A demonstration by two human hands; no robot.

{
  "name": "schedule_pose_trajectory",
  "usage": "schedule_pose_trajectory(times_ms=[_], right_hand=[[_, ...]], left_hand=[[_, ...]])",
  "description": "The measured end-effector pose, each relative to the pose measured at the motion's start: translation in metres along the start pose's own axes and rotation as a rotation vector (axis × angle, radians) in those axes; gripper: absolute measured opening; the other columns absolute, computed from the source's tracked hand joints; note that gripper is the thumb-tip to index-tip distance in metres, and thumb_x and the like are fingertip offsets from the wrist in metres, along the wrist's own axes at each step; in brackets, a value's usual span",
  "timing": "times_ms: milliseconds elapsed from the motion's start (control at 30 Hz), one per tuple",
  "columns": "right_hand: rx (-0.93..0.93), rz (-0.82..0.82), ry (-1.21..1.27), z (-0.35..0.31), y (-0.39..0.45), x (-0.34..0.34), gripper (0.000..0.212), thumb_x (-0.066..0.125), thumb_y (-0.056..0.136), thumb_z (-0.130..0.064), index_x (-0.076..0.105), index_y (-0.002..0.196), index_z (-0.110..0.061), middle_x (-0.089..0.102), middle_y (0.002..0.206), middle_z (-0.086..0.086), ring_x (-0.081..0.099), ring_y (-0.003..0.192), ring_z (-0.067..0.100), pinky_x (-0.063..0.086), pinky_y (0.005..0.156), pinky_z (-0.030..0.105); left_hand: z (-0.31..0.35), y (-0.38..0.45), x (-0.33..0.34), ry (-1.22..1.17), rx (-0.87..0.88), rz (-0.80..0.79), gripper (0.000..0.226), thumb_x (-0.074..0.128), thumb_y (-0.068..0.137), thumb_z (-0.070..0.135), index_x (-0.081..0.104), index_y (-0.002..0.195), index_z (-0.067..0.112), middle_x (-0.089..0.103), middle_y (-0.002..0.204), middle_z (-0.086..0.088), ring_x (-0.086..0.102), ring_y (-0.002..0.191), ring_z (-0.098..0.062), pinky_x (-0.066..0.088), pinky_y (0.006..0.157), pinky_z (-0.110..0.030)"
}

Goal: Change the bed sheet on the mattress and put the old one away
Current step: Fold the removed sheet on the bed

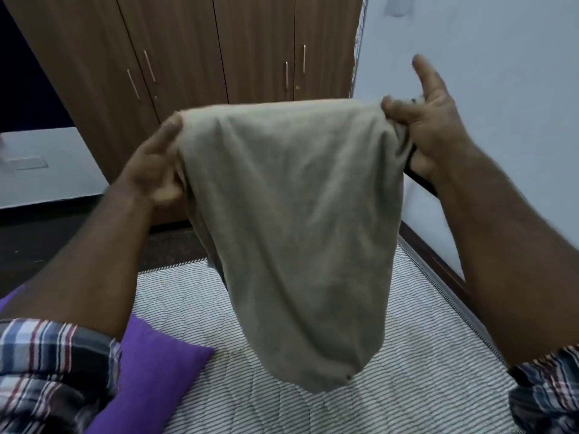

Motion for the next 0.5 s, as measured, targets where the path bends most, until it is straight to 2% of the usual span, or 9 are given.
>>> schedule_pose_trajectory(times_ms=[67, 100, 167, 233, 300, 333, 400, 467, 500], right_hand=[[0.036, 0.016, -0.105, 0.007, -0.004, -0.001, 0.056, 0.068, 0.089, 0.002, 0.056, 0.138, -0.02, 0.057, 0.081, 0.006, 0.058, 0.068, 0.012, 0.056, 0.074, 0.03], [0.068, 0.005, -0.133, 0.011, -0.006, -0.001, 0.047, 0.069, 0.089, 0.002, 0.063, 0.132, -0.015, 0.062, 0.081, 0.01, 0.061, 0.07, 0.015, 0.056, 0.075, 0.03], [0.077, 0.024, -0.083, 0.01, -0.011, -0.004, 0.039, 0.071, 0.089, -0.003, 0.067, 0.126, -0.013, 0.067, 0.093, 0.009, 0.063, 0.081, 0.016, 0.057, 0.081, 0.032], [0.063, 0.016, 0.03, 0.007, -0.013, -0.007, 0.045, 0.071, 0.092, -0.013, 0.059, 0.135, -0.02, 0.063, 0.116, 0.002, 0.064, 0.095, 0.014, 0.056, 0.088, 0.034], [0.127, -0.089, -0.026, 0.018, -0.018, -0.005, 0.067, 0.074, 0.089, -0.016, 0.045, 0.147, -0.03, 0.053, 0.138, 0.0, 0.062, 0.116, 0.014, 0.056, 0.09, 0.03], [0.156, -0.149, -0.081, 0.024, -0.022, -0.004, 0.079, 0.079, 0.082, -0.014, 0.043, 0.149, -0.033, 0.051, 0.14, 0.0, 0.059, 0.119, 0.014, 0.054, 0.092, 0.027], [0.147, -0.196, -0.096, 0.026, -0.026, -0.01, 0.088, 0.088, 0.065, -0.014, 0.052, 0.143, -0.037, 0.055, 0.117, 0.008, 0.058, 0.104, 0.015, 0.051, 0.094, 0.024], [0.091, -0.159, -0.02, 0.018, -0.029, -0.016, 0.066, 0.083, 0.073, -0.008, 0.063, 0.133, -0.029, 0.053, 0.084, 0.01, 0.054, 0.078, 0.013, 0.051, 0.082, 0.023], [0.064, -0.132, -0.019, 0.015, -0.031, -0.018, 0.052, 0.077, 0.081, -0.004, 0.066, 0.129, -0.022, 0.056, 0.078, 0.007, 0.056, 0.072, 0.011, 0.052, 0.077, 0.024]], left_hand=[[-0.016, -0.004, 0.006, 0.154, 0.016, 0.011, 0.054, 0.072, 0.086, 0.021, 0.056, 0.137, 0.013, 0.058, 0.139, -0.018, 0.065, 0.115, -0.03, 0.054, 0.092, -0.054], [-0.017, -0.005, 0.009, 0.215, 0.063, 0.056, 0.064, 0.077, 0.081, 0.014, 0.051, 0.14, 0.01, 0.059, 0.136, -0.018, 0.068, 0.106, -0.025, 0.058, 0.086, -0.047], [-0.007, -0.005, 0.01, 0.211, 0.161, 0.202, 0.08, 0.074, 0.084, 0.011, 0.034, 0.153, 0.015, 0.053, 0.131, -0.006, 0.069, 0.096, -0.012, 0.059, 0.073, -0.032], [0.005, -0.002, 0.01, 0.167, 0.205, 0.291, 0.081, 0.063, 0.094, 0.005, 0.018, 0.16, 0.017, 0.054, 0.119, 0.005, 0.071, 0.087, -0.001, 0.058, 0.069, -0.024], [0.002, -0.001, 0.014, 0.218, 0.175, 0.283, 0.07, 0.059, 0.095, 0.0, 0.031, 0.157, 0.018, 0.063, 0.112, 0.007, 0.071, 0.079, 0.003, 0.057, 0.066, -0.02], [-0.003, 0.0, 0.013, 0.258, 0.153, 0.277, 0.062, 0.06, 0.094, -0.001, 0.043, 0.151, 0.016, 0.07, 0.109, 0.003, 0.072, 0.078, 0.0, 0.057, 0.066, -0.021], [-0.01, -0.002, 0.008, 0.3, 0.135, 0.264, 0.048, 0.064, 0.091, 0.0, 0.058, 0.138, 0.009, 0.077, 0.093, 0.001, 0.071, 0.077, -0.007, 0.058, 0.068, -0.023], [-0.007, -0.005, 0.005, 0.308, 0.162, 0.253, 0.038, 0.066, 0.091, 0.004, 0.064, 0.129, 0.006, 0.076, 0.085, 0.001, 0.069, 0.075, -0.008, 0.058, 0.068, -0.024], [-0.002, -0.008, 0.009, 0.327, 0.18, 0.229, 0.035, 0.066, 0.091, 0.004, 0.066, 0.126, 0.006, 0.076, 0.085, 0.001, 0.069, 0.075, -0.007, 0.058, 0.067, -0.023]])
Point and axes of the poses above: each hand's wrist, its own y-axis towards the middle knuckle, its own x-axis out of the palm, z = x × y, the point moved 6 cm from there along y, towards the middle knuckle
